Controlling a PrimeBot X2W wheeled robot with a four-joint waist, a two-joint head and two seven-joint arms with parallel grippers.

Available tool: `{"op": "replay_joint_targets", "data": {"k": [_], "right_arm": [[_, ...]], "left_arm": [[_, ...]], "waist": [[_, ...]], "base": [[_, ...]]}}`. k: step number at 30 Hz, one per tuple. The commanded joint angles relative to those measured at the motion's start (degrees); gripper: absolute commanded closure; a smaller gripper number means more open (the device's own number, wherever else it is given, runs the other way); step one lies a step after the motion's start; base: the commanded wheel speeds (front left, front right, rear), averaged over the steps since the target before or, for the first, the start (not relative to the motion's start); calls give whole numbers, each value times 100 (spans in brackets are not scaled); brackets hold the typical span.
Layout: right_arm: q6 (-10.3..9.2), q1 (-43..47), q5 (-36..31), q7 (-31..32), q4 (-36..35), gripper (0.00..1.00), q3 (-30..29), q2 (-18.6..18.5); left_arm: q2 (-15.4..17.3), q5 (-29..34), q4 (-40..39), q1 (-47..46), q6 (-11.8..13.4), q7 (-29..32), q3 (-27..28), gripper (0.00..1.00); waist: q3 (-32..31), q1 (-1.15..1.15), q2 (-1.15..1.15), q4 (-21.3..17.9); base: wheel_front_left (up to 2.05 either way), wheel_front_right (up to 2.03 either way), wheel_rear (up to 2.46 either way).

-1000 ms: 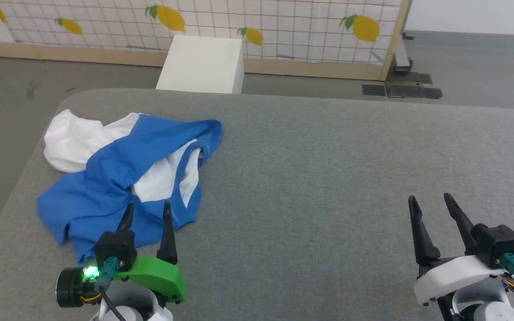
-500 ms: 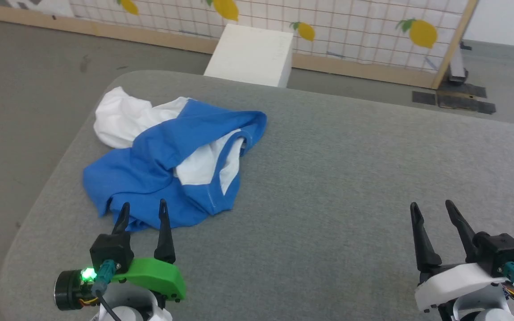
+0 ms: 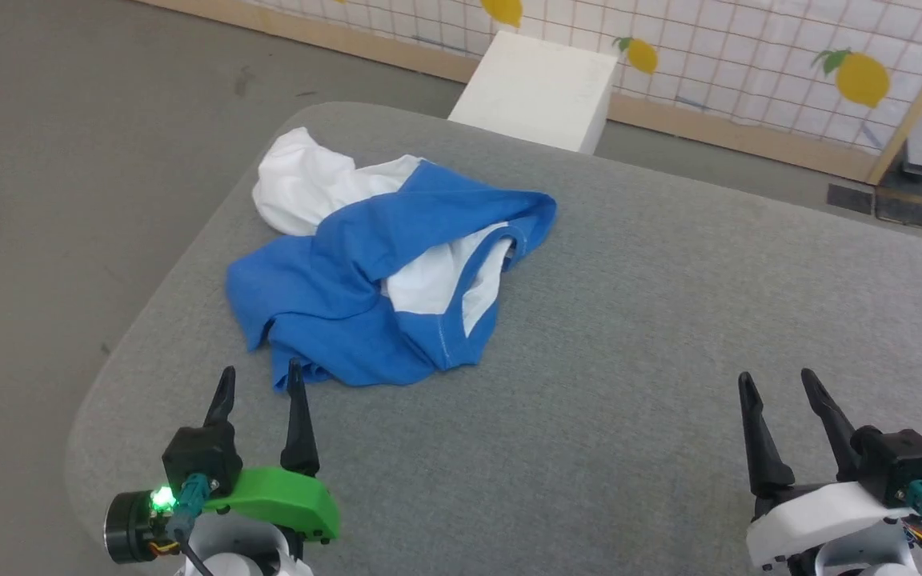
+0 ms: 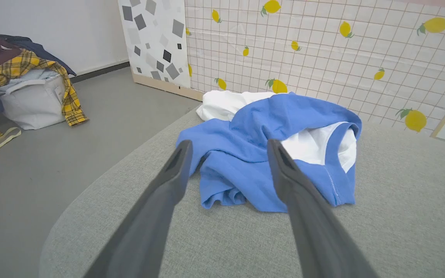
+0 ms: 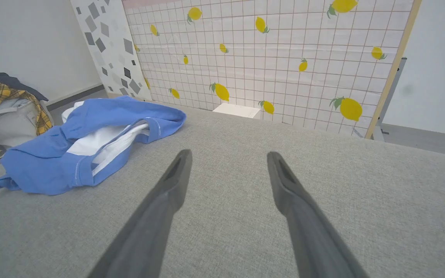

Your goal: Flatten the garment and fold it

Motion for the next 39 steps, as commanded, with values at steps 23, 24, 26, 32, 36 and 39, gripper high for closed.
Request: {"op": "replay_joint_targets", "data": {"k": [23,24,26,32,36,39], "right_arm": [[-8,232,212,-181,54,0,-23,5],[-8,237,223,-189,56,0,-27,5],[-8,245,246,-207,60,0,-33,5],[-8,275,301,-259,96,0,-42,6],[-8,305,348,-284,113,0,-40,6],[-9,315,366,-302,120,0,-38,6]], "left_arm": [[-26,-259,156,39,314,-343,-198,0],[-27,-271,164,41,325,-356,-207,0],[-27,-294,176,43,344,-380,-221,0],[-28,-348,212,24,400,-450,-269,0],[-29,-379,237,13,433,-497,-288,0],[-30,-414,251,6,456,-531,-301,0]], "waist": [[117,0,28,702],[123,0,28,724],[137,0,29,761],[169,0,30,871],[185,0,31,945],[209,0,32,992]], "base": [[0,0,0],[0,0,0],[0,0,0],[0,0,0],[0,0,0],[0,0,0]]}}
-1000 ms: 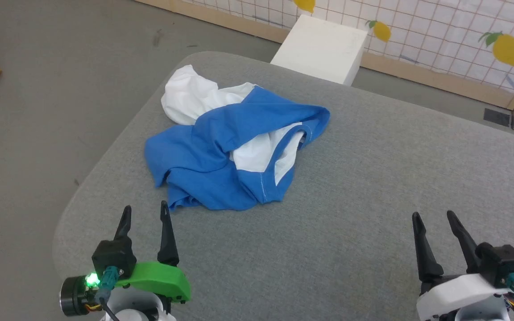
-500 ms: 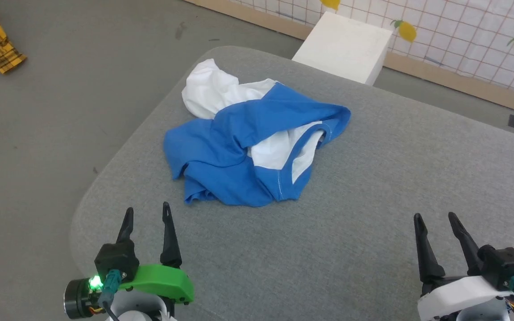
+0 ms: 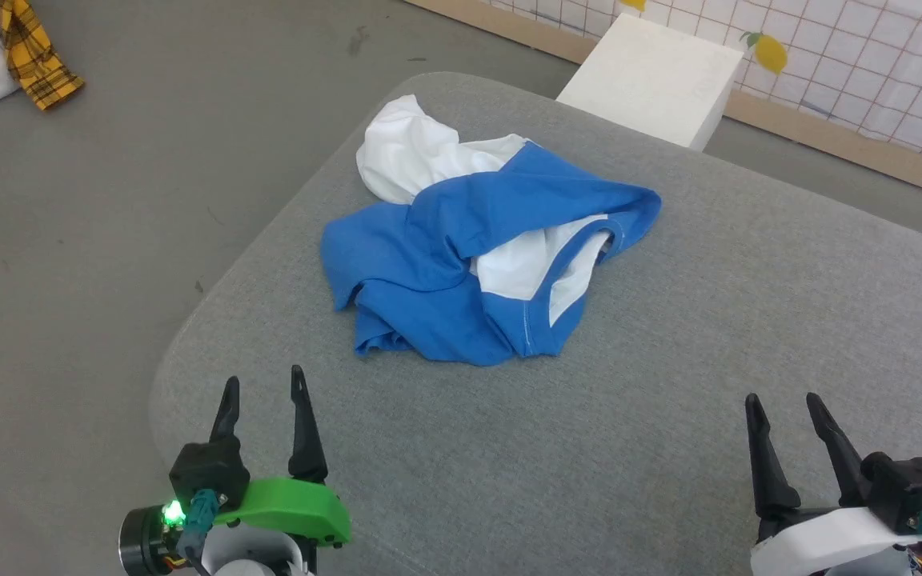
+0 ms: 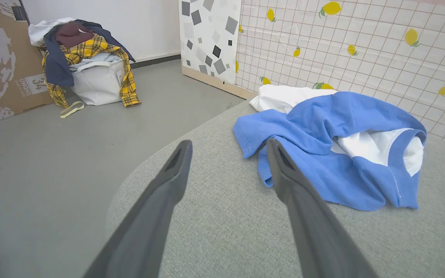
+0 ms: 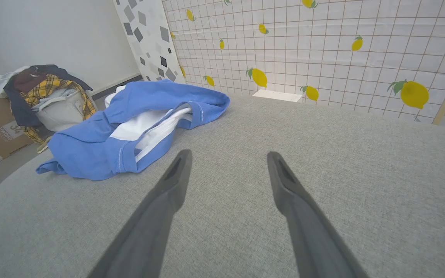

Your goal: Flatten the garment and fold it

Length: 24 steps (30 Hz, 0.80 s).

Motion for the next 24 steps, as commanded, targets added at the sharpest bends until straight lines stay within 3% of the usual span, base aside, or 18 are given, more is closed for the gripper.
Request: {"op": "replay_joint_targets", "data": {"k": [1,12,18,24], "right_arm": [[-9,71,74,-54,21,0,-12,5],[-9,7,46,-26,10,0,29,5],[-9,-89,1,25,-26,0,118,5],[-9,-298,-121,127,-217,0,108,5]], "left_arm": [[-29,-56,23,-1,48,-70,-36,0],[-29,-172,60,-115,-47,-70,-45,0],[1,-639,350,-782,-547,43,-15,0],[380,-1054,851,-2304,-1056,1078,88,0]], "waist": [[26,0,32,31],[48,0,32,-149],[154,0,32,-407],[566,0,32,-912]], "base": [[0,0,0],[0,0,0],[0,0,0],[0,0,0]]}}
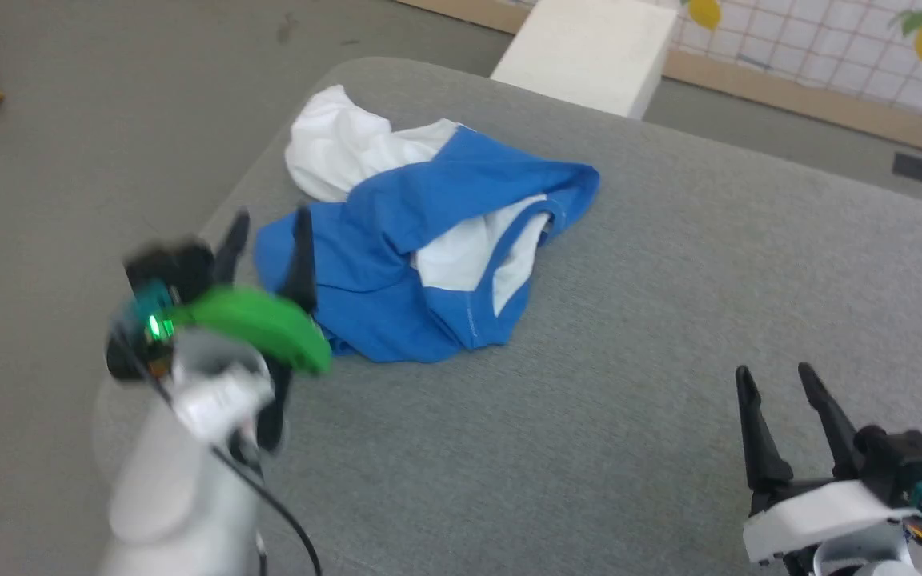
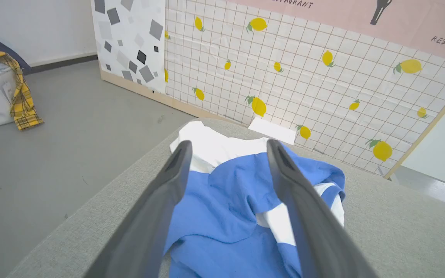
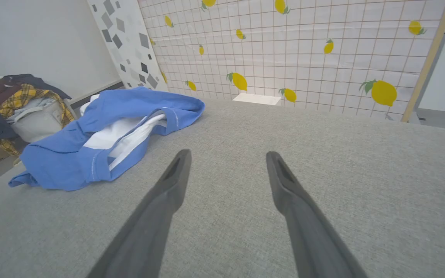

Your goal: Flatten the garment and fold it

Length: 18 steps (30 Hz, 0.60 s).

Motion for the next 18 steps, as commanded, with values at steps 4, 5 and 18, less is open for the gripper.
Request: {"op": "replay_joint_targets", "data": {"k": [4,5,18], "right_arm": [[-9,-226,-105,75,-174,0,-64,2],[-9,-260,-117,92,-206,0,-68,2],[-9,-621,-66,-9,-303,0,-265,-1]], "left_arm": [[297,-413,576,-1234,-222,1260,92,0],[379,-454,680,-1445,-223,1537,105,0],[739,-1078,1435,-2484,488,4628,257,0]], "waist": [[721,0,32,-727],[837,0,32,-835],[1876,0,32,-1736]], "base": [[0,0,0],[0,0,0],[0,0,0]]}}
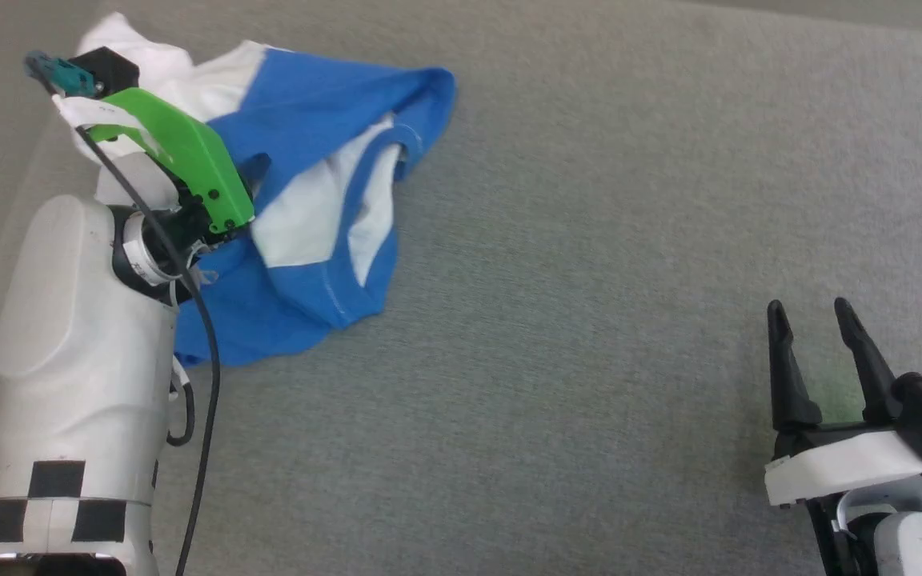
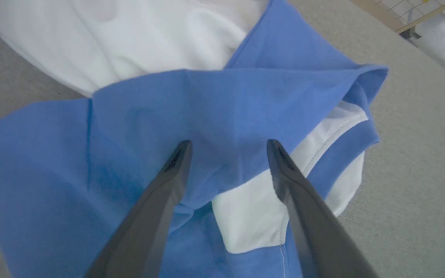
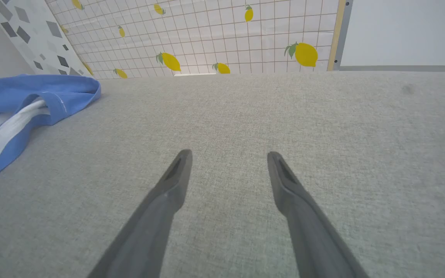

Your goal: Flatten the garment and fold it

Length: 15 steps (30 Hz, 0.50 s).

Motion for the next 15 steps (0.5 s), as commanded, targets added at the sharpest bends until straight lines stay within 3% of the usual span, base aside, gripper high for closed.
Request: {"op": "replay_joint_targets", "data": {"k": [1,8,12,13,14,15], "right_arm": [[-9,-105,23,-52,-16,0,-27,-5],[-9,-164,37,-86,-33,0,-107,-36],[-9,-206,43,-86,-13,0,-68,-38],[-9,-211,41,-89,-9,0,-56,-38],[-9,-216,42,-91,-3,0,-46,-37],[-9,-218,42,-95,9,0,-41,-38]], "left_arm": [[50,43,13,36,111,134,-51,0],[-77,151,28,470,610,927,-325,0],[-156,185,-29,712,795,976,-379,0],[-148,219,-49,753,813,898,-387,63],[-147,245,-87,785,844,719,-352,100],[-164,247,-115,812,866,524,-302,100]], "waist": [[573,-1,32,-489],[740,-1,32,-419],[747,-1,32,-362],[737,-1,32,-348],[725,-1,32,-329],[697,-1,32,-304]], "base": [[0,0,0],[0,0,0],[0,0,0],[0,0,0],[0,0,0],[0,0,0]]}}
